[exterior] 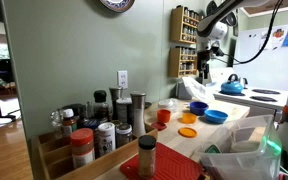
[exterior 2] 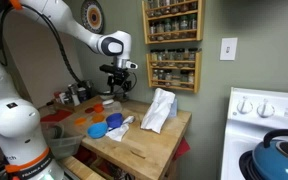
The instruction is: Place the orange lid on the orange container
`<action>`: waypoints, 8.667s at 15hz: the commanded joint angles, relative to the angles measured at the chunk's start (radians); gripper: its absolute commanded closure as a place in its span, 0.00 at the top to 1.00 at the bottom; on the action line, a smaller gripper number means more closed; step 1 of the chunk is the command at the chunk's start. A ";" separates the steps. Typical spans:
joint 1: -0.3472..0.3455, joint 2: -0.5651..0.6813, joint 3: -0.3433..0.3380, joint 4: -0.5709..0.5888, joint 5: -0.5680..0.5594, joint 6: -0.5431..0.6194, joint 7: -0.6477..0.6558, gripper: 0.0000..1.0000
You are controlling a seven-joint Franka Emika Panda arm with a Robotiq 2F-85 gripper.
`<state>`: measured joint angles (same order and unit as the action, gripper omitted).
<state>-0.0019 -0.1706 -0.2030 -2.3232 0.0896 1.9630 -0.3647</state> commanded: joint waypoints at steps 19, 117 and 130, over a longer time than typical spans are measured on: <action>0.085 0.114 0.269 -0.020 -0.033 0.222 0.289 1.00; 0.206 0.287 0.375 -0.173 -0.234 0.434 0.483 0.60; 0.209 0.296 0.356 -0.197 -0.281 0.497 0.560 0.60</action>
<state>0.2047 0.1290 0.1610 -2.4937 -0.1539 2.4165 0.1554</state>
